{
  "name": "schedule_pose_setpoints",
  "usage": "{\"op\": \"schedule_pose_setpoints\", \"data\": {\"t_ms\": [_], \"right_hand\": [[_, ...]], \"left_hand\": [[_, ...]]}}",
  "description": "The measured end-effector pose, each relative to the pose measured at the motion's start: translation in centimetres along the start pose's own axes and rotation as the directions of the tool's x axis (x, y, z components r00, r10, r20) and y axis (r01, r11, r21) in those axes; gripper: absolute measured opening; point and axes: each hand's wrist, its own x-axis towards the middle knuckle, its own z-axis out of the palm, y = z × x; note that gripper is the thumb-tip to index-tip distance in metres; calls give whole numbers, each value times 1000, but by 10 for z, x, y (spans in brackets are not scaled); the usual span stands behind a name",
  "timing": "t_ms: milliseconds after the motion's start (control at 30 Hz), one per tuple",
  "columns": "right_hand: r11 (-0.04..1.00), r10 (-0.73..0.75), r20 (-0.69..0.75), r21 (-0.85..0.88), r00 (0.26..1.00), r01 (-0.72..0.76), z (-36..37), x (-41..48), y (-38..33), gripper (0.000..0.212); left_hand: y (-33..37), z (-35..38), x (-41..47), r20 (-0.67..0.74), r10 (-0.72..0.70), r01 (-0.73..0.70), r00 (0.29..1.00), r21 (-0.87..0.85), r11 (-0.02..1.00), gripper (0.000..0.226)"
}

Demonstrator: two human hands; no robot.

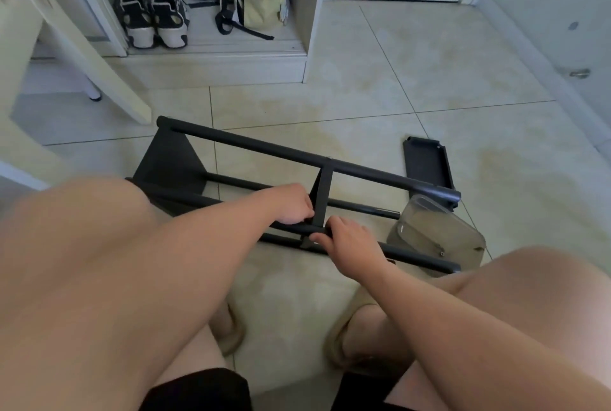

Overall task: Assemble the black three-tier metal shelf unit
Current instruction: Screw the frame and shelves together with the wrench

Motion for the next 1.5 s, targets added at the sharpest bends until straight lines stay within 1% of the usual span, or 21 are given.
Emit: {"op": "schedule_pose_setpoints", "data": {"t_ms": [133, 200, 300, 433, 500, 633, 667, 733, 767, 833, 867, 900, 933, 1000, 1067, 1133, 1300, 1367, 1400, 1433, 1500], "right_hand": [[1000, -1, -2, 21, 1000, 2, 6, -17, 0, 39], [1000, -15, -32, 15, 999, 16, 8, -23, -3, 40], [999, -49, -83, -5, 995, 49, 10, -23, -5, 40], [996, -88, -150, -31, 985, 84, 5, -11, -1, 43], [996, -88, -112, -33, 990, 84, 2, -6, 5, 45], [999, -54, -4, 6, 999, 54, -2, -1, 10, 45], [999, -44, 11, 15, 999, 44, -3, 0, 10, 46], [998, -29, 21, 55, 999, 28, -6, 3, 12, 49], [998, -46, -11, 53, 999, 46, -9, 4, 14, 54], [991, -129, -164, -50, 978, 122, -13, 10, 20, 81], [983, -172, -216, -108, 961, 151, -15, 14, 23, 95], [971, -214, -224, -155, 951, 182, -16, 18, 26, 106], [956, -258, -199, -196, 945, 220, -18, 23, 29, 112], [918, -327, -116, -275, 938, 286, -20, 34, 33, 114], [879, -368, -55, -347, 928, 328, -19, 44, 36, 114], [855, -378, -11, -389, 926, 344, -17, 50, 39, 114], [873, -353, 1, -360, 936, 330, -16, 52, 39, 112], [883, -342, -10, -345, 940, 317, -16, 50, 38, 113], [888, -335, -16, -341, 942, 310, -16, 50, 38, 113], [890, -330, -18, -340, 944, 305, -16, 50, 38, 113], [892, -329, -13, -334, 944, 305, -16, 50, 39, 112]], "left_hand": [[1, 16, -16, -38, 27, -27, 999, -1, 1000, 30], [0, 18, -24, -40, 44, -44, 998, 2, 999, 35], [-4, 17, -28, -51, 40, -41, 998, -25, 999, 29], [-5, 11, -20, -82, 8, -14, 997, -64, 998, 29], [-4, 12, -12, -85, -9, 3, 996, -66, 998, 33], [-4, 12, 3, -43, -24, 22, 999, -41, 999, 16], [-5, 11, 5, -21, -27, 26, 999, -35, 999, 19], [-8, 8, 11, -2, -54, 54, 999, -47, 997, 33], [-9, 6, 12, 3, -62, 62, 998, -51, 997, 36], [-11, 4, 15, 16, -65, 66, 998, -52, 996, 35], [-13, 4, 18, 23, -61, 62, 998, -57, 996, 35], [-15, 4, 19, 34, -54, 56, 998, -68, 996, 35], [-16, 4, 20, 43, -48, 51, 998, -86, 995, 34], [-21, 5, 25, 45, -24, 30, 999, -128, 991, 33], [-25, 7, 30, 56, -14, 23, 998, -163, 986, 33], [-29, 8, 33, 62, -12, 24, 998, -193, 981, 34], [-35, 4, 36, 122, -12, 46, 993, -283, 958, 32], [-37, 2, 38, 207, -19, 84, 978, -308, 948, 43], [-36, 1, 39, 261, -36, 122, 965, -319, 940, 44], [-35, 0, 40, 304, -49, 154, 951, -332, 931, 41], [-32, -1, 41, 351, -66, 204, 934, -373, 905, 23]]}}
